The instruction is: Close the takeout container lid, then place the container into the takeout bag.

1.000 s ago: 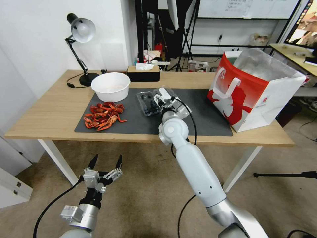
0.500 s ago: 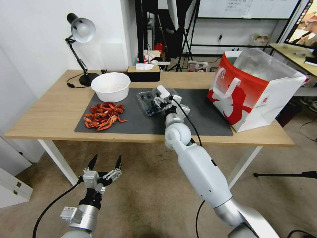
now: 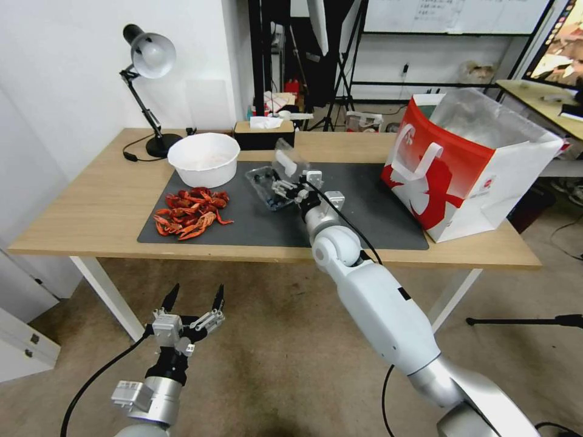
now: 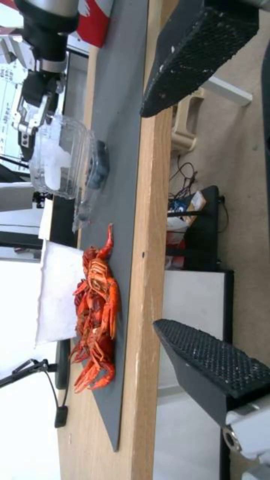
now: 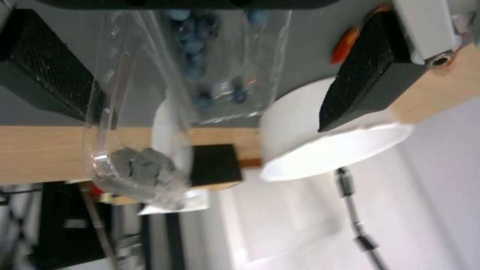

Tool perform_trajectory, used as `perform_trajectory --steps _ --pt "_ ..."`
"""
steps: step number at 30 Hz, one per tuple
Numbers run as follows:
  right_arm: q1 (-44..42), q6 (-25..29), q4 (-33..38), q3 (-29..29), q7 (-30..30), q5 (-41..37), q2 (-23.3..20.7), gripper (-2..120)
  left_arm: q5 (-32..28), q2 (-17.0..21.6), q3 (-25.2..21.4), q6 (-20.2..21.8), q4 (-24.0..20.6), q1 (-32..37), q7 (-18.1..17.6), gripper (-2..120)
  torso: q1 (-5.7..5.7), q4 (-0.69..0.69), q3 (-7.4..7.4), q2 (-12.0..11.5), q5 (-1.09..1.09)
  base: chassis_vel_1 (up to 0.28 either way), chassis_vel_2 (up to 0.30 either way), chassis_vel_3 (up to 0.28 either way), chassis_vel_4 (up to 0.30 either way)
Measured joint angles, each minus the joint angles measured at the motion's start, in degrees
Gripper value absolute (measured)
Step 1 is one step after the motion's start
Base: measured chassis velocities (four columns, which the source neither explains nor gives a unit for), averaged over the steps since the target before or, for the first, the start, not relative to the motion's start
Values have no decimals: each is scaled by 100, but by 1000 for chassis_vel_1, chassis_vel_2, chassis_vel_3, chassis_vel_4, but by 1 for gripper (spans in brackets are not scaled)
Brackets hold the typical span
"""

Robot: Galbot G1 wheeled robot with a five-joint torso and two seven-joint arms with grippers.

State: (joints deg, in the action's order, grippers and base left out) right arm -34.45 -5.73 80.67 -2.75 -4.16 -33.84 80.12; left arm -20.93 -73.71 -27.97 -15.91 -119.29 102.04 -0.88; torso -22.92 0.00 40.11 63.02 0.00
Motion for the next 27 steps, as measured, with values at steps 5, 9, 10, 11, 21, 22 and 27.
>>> perform_trajectory --steps 5,9,10,11,21,22,27 --pt "66 -67 -89 -34 579 16 -108 100 16 -18 11 -18 0 6 -10 100 0 0 0 0 0 0 0 0 0" --pt "181 -14 -221 -81 945 46 -175 100 22 -28 13 -71 5 21 -18 100 0 -1 0 0 0 0 0 0 0" --pt "181 -14 -221 -81 945 46 -175 100 22 -28 13 -71 5 21 -18 100 0 -1 0 0 0 0 0 0 0" --pt "229 1 -275 -105 1036 49 -186 100 24 -31 13 -79 10 24 -20 100 0 0 0 0 0 0 0 0 0" --pt "598 11 -646 -403 1441 79 -222 100 29 -40 12 -94 16 21 -34 100 0 0 0 0 0 0 0 0 0" --pt "673 32 -735 -462 1528 91 -216 100 28 -39 10 -94 16 21 -42 100 0 0 0 0 -1 0 0 0 0" --pt "905 78 -952 -607 1737 109 -173 100 28 -39 7 -113 18 21 -46 100 0 0 0 0 -1 0 0 0 0"
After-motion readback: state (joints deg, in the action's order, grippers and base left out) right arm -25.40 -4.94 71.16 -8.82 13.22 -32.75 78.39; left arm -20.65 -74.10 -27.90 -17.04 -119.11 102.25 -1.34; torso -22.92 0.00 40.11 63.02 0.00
